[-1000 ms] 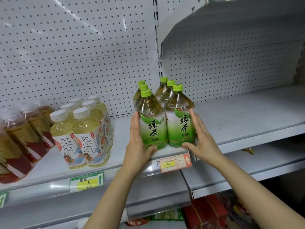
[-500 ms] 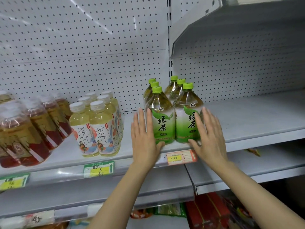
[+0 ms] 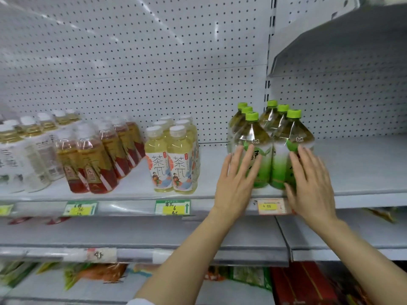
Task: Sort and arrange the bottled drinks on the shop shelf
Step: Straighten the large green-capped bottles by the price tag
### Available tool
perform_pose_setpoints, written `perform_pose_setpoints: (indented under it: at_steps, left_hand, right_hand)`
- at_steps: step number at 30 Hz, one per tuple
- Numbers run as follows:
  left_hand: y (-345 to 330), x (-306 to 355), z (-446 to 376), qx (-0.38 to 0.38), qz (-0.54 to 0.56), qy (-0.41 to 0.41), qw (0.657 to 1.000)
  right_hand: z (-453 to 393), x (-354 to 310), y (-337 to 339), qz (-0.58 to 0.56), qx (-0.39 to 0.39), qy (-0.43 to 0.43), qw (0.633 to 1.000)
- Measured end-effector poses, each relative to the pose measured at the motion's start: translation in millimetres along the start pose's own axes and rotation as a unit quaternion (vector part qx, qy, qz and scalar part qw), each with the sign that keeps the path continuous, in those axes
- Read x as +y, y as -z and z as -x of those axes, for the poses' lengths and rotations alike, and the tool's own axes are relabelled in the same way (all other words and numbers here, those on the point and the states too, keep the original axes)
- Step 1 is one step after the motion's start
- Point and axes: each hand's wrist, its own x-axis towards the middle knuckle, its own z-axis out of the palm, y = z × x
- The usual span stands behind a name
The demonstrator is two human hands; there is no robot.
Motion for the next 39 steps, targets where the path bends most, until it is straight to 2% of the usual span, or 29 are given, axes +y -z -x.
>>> perform_pose_setpoints:
  at_steps: [4,9,12,15,18,19,22,27,32,34,36,39]
  left_hand:
    - [1,-22,28,0.040,0.004,0.014,0.999]
    - [13,-82,69,0.062,-0.028,0.061,0.996]
    - [18,-124,93,0.071,-0.015,0.081,0.994]
    - [20,-160,103,0.071,0.060,0.148,0.985]
    - [28,-182,94,0.024,0.204,0.272,0.940]
    - [29,-190,90,0.000,0.246,0.288,0.925]
    - [29,-205,77,-0.038,0.309,0.272,0.910]
    - [27,-214,74,-0.054,0.315,0.261,0.911]
    - [30,-214,75,-0.071,0.317,0.247,0.913]
    - [32,-215,76,-0.086,0.309,0.234,0.918]
    - [33,-212,80,-0.080,0.265,0.213,0.937]
    - [32,-207,87,-0.006,0.167,0.164,0.972]
  right_hand:
    - [5,-32,-1,-0.028,0.006,0.017,0.999]
    - [3,-103,-13,-0.077,0.029,0.090,0.992]
    - [-6,-153,-27,-0.122,0.007,0.086,0.989]
    - [-24,-196,-36,-0.170,-0.039,0.020,0.984]
    - [-43,-227,-38,-0.268,-0.106,-0.107,0.952]
    - [-49,-235,-41,-0.290,-0.122,-0.139,0.939]
    - [-57,-240,-46,-0.345,-0.126,-0.191,0.911]
    - [-63,-233,-55,-0.443,-0.120,-0.213,0.862]
    - [-64,-234,-56,-0.413,-0.146,-0.204,0.876]
    - [-65,-238,-53,-0.366,-0.148,-0.198,0.897]
    - [-59,-245,-53,-0.257,-0.097,-0.203,0.940]
    - [-42,-259,-54,-0.125,-0.026,-0.147,0.981]
